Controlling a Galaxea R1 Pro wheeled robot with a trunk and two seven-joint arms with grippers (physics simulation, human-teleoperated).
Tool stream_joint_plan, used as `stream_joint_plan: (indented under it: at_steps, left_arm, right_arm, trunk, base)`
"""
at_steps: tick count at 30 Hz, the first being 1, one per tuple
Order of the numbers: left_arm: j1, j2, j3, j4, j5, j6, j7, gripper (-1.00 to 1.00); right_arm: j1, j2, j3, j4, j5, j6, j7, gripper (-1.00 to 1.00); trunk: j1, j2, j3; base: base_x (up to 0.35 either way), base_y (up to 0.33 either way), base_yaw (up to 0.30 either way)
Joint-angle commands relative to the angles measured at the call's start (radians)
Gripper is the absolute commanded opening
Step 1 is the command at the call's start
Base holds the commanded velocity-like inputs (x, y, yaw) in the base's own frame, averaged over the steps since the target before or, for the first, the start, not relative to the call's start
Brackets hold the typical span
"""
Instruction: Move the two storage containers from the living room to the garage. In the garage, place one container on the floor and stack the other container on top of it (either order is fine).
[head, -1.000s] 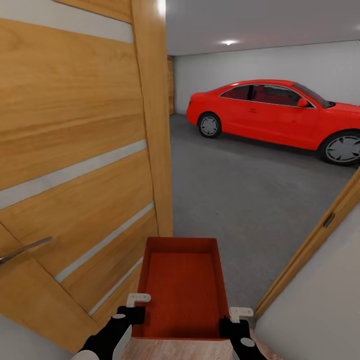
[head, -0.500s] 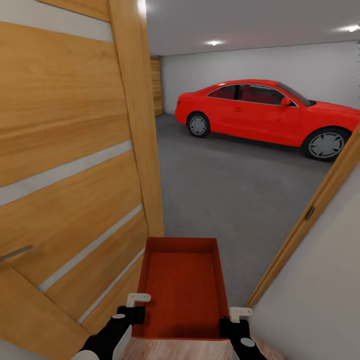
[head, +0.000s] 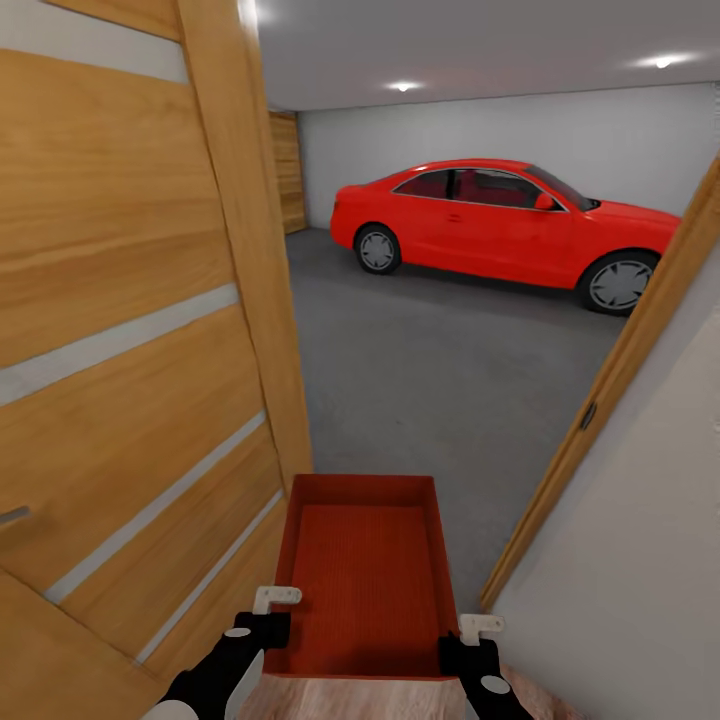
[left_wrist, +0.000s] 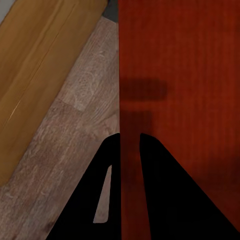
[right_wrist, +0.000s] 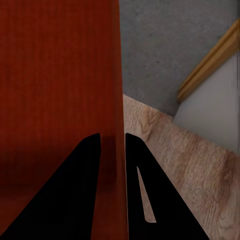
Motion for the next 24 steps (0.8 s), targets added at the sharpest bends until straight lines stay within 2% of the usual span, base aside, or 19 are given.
stream_joint_plan:
  at_steps: [1, 24]
  left_arm:
    - [0.0, -0.024, -0.011, -0.005, -0.001, 0.006, -0.045, -1.0]
    - [0.0, -0.024, -0.011, -0.005, -0.001, 0.007, -0.045, -1.0]
  right_arm:
    - [0.0, 0.002, -0.011, 0.004, 0.003, 0.016, -0.016, -1.0]
    - [0.0, 0.001, -0.011, 0.004, 0.003, 0.016, -0.016, -1.0]
  trunk:
    - [0.0, -0.001, -0.001]
    - [0.0, -0.001, -0.001]
  base:
    - [0.0, 0.0, -0.136]
    - [0.0, 0.0, -0.126]
